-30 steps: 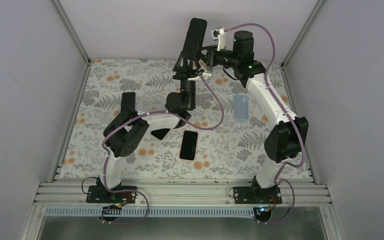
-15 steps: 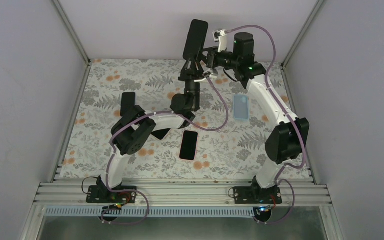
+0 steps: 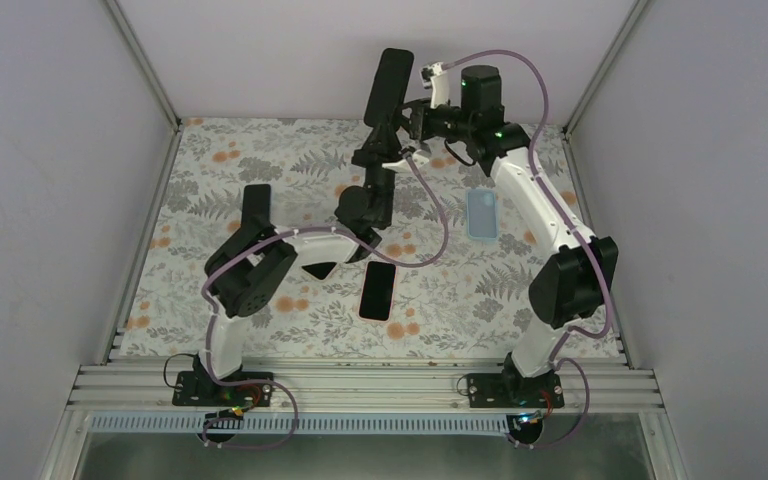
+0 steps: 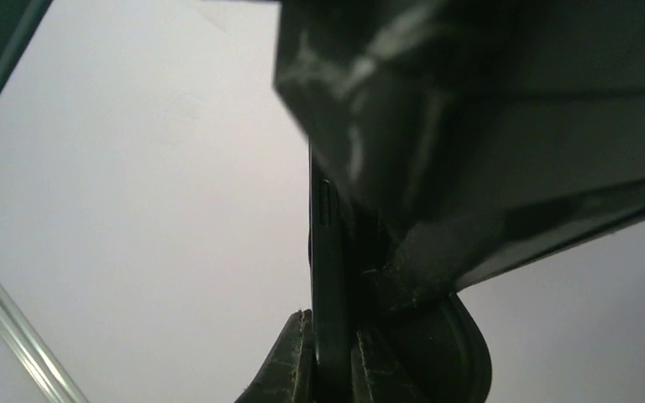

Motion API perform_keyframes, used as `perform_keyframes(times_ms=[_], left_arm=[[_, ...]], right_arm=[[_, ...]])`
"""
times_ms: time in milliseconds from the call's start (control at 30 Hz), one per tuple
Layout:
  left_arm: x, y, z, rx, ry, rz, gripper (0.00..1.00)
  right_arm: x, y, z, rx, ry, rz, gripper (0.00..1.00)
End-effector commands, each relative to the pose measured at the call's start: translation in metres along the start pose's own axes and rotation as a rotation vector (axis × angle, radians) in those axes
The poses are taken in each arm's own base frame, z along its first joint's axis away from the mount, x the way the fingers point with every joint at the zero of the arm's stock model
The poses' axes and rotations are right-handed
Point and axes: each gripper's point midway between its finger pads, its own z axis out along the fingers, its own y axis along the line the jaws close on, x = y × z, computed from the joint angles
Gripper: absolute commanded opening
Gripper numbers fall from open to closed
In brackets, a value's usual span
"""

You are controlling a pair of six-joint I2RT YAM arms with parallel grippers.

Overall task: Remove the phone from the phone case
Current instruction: Remove the phone case from the phone, then place the phone case at the center of the board.

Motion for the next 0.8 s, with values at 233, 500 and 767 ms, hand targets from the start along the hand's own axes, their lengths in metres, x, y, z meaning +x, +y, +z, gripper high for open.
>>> perform_keyframes(times_ms=[233, 500, 767], left_arm=[[0.012, 0.070, -0.024, 0.145, 0.077, 0.020, 0.02], [0.033, 0.074, -0.066, 0.391, 0.129, 0.106, 0.02], [0.131, 0.051, -0.096, 0.403, 0.258, 0.359, 0.02]], right_arm=[[0.063, -0.152, -0.044, 0.682, 0.342, -0.208, 0.03], [0.117, -0.186, -0.066, 0.698, 0.500, -0.147, 0.03], [0.198, -0.146, -0.060, 0.394, 0.713, 0.011, 0.03]])
